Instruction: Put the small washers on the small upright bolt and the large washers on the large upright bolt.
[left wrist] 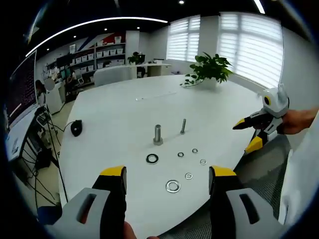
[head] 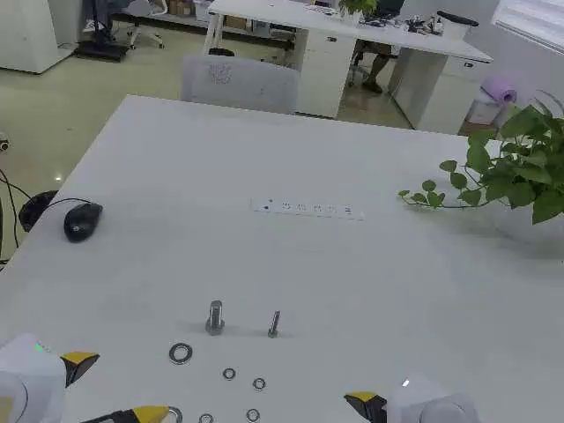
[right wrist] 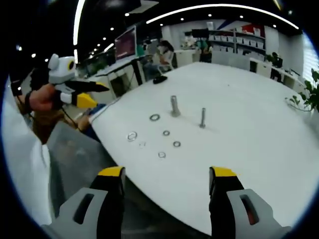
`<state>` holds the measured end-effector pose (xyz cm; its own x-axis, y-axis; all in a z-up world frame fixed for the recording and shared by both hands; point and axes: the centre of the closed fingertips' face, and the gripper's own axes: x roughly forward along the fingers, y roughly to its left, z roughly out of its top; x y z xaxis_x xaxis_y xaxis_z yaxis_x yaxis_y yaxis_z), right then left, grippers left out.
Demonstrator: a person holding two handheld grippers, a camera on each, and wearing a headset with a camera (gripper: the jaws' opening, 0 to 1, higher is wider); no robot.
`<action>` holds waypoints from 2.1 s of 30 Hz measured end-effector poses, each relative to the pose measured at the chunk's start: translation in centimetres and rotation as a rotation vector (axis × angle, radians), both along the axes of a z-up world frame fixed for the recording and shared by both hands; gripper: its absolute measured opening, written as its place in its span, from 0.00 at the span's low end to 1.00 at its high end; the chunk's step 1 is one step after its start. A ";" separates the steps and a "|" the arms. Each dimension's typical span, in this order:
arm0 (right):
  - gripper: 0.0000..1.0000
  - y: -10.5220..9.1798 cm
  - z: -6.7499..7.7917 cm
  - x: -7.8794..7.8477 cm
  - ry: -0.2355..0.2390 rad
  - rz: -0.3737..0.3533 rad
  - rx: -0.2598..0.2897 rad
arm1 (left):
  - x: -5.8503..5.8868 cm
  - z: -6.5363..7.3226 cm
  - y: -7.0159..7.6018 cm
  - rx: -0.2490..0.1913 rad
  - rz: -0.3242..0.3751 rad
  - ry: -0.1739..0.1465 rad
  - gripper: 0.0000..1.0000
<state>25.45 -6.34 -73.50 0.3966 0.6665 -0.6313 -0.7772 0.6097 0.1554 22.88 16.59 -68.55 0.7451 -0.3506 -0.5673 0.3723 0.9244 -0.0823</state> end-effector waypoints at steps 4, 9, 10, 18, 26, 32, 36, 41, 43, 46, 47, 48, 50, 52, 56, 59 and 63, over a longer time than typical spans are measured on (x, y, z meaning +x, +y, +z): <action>0.70 0.0 0.0 0.1 0.000 -0.004 0.004 | -0.1 0.0 0.0 0.000 0.001 0.002 0.67; 0.70 0.0 0.0 0.1 -0.003 -0.003 0.004 | -0.3 -0.1 -0.1 0.001 -0.002 0.002 0.67; 0.70 0.0 0.0 0.1 -0.003 -0.003 0.003 | -0.3 -0.1 -0.1 0.003 -0.003 0.002 0.67; 0.70 -0.3 -0.1 -0.3 0.001 -0.005 0.000 | -0.5 -0.2 -0.1 0.003 -0.012 0.006 0.67; 0.70 -0.4 -0.5 -0.7 0.009 0.002 -0.009 | -0.7 -0.3 -0.1 0.004 -0.013 0.009 0.67; 0.70 -0.1 -0.8 -0.9 0.014 0.024 -0.020 | -1.4 -0.6 0.0 0.009 -0.015 0.018 0.67; 0.70 0.2 -1.0 -1.0 0.018 0.037 -0.025 | -1.9 -1.0 0.3 0.007 -0.003 0.027 0.67; 0.70 0.5 -1.4 -1.2 0.027 0.052 -0.032 | -2.6 -1.4 0.5 0.003 0.012 0.039 0.67; 0.70 0.6 -1.5 -1.3 0.030 0.059 -0.035 | -2.7 -1.4 0.6 0.000 0.019 0.039 0.67; 0.70 0.8 -1.7 -1.3 0.035 0.069 -0.036 | -2.9 -1.6 0.9 -0.003 0.032 0.043 0.67; 0.70 0.9 -1.9 -1.3 0.038 0.072 -0.037 | -2.8 -1.7 1.0 -0.004 0.035 0.043 0.67; 0.70 1.0 -1.9 -1.3 0.040 0.076 -0.039 | -2.8 -1.6 1.1 -0.002 0.037 0.042 0.67; 0.70 1.3 -2.1 -1.3 0.042 0.089 -0.043 | -2.7 -1.5 1.1 -0.002 0.041 0.039 0.67; 0.70 1.5 -2.1 -1.3 0.045 0.096 -0.044 | -2.6 -1.5 1.1 -0.003 0.045 0.037 0.67; 0.70 1.7 -2.0 -0.9 0.040 0.104 -0.046 | -2.4 -1.4 1.1 -0.005 0.048 0.034 0.67; 0.70 1.9 -1.9 -0.6 0.037 0.107 -0.047 | -2.3 -1.3 1.0 -0.006 0.047 0.032 0.67; 0.70 2.0 -1.9 -0.3 0.035 0.107 -0.047 | -2.2 -1.2 1.0 -0.003 0.047 0.029 0.67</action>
